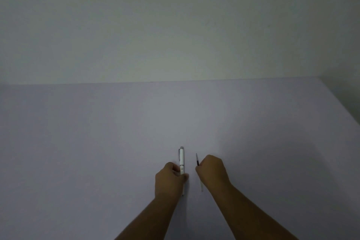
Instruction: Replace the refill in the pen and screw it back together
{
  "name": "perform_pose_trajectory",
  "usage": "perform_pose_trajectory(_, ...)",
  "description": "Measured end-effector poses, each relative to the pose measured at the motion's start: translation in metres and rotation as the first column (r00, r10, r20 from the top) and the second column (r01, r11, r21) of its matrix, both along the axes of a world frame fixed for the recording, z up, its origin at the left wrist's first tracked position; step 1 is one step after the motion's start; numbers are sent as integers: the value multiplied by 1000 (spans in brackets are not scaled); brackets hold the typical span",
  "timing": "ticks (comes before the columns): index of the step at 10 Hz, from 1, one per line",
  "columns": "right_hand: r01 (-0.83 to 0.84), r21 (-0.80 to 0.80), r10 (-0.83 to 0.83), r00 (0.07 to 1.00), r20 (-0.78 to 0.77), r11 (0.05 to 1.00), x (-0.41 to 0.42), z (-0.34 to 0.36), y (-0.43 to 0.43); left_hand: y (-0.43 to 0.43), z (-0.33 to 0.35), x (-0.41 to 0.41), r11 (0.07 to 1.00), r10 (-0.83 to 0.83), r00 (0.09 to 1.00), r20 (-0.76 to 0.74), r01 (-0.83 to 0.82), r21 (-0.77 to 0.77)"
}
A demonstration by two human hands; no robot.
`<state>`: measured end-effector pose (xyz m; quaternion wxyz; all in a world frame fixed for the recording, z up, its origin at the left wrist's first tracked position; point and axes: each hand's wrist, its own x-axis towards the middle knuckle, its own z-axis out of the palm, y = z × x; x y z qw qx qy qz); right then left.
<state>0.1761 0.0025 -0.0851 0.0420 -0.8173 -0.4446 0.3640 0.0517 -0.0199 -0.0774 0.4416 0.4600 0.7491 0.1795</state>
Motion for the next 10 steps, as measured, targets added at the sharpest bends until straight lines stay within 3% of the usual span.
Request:
perform_pose_trajectory(9,20,56,-17,999,-47,998,-1,5,-5,-4,2,-5,1000,-23,1000,2,23,-4)
perform_pose_trajectory(10,99,187,-92,995,-44,977,-1,18,-5,-2,9,-8,1000,10,1000,-6,-9,19)
